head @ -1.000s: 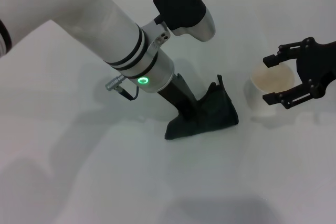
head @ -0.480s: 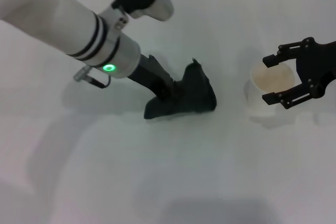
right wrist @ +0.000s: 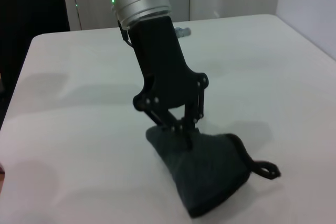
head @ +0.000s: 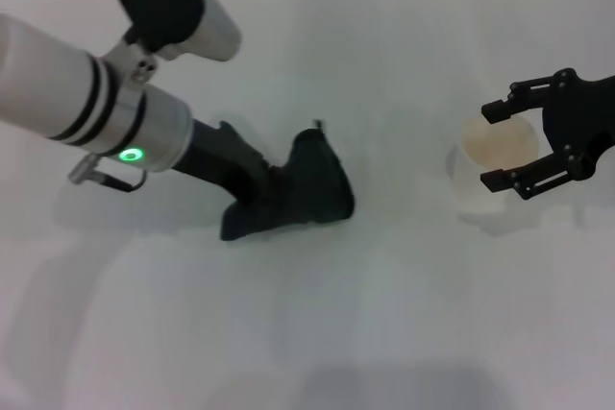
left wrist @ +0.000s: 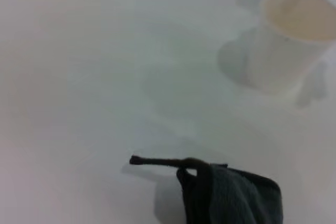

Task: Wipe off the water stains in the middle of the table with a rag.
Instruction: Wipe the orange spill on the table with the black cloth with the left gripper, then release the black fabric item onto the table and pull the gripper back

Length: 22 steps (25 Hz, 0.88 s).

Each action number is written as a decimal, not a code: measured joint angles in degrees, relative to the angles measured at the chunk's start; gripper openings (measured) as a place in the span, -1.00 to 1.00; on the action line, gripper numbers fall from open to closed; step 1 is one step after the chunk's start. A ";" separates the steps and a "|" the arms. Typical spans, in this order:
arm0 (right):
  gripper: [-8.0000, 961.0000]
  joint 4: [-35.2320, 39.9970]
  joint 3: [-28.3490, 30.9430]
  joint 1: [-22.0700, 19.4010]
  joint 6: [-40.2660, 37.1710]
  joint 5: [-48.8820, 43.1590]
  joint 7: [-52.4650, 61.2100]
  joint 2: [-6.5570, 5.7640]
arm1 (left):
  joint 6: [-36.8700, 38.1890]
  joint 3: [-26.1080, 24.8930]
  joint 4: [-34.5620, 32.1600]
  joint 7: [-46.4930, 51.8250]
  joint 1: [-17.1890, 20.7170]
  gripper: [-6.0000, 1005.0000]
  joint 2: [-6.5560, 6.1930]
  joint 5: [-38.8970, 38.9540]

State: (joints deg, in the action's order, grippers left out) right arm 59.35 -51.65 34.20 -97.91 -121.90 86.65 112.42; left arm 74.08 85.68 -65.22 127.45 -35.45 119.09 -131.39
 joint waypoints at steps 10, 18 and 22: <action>0.81 0.00 0.05 -0.82 -0.34 0.50 -0.15 0.08 | 0.36 -4.76 0.25 -4.08 4.51 -0.84 0.02 -0.79; 0.81 0.42 0.33 -1.53 -0.54 0.61 -0.17 0.09 | 1.14 -6.35 0.31 -7.92 7.34 -0.45 -0.01 2.41; 0.81 0.44 0.43 -1.54 -1.28 0.76 -0.07 0.03 | 1.96 -8.97 0.06 -13.94 9.64 -0.29 0.00 5.87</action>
State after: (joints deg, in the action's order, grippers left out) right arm 59.79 -51.22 32.66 -99.19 -121.14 86.58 112.45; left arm 76.05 76.71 -65.16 113.51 -25.81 119.09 -125.52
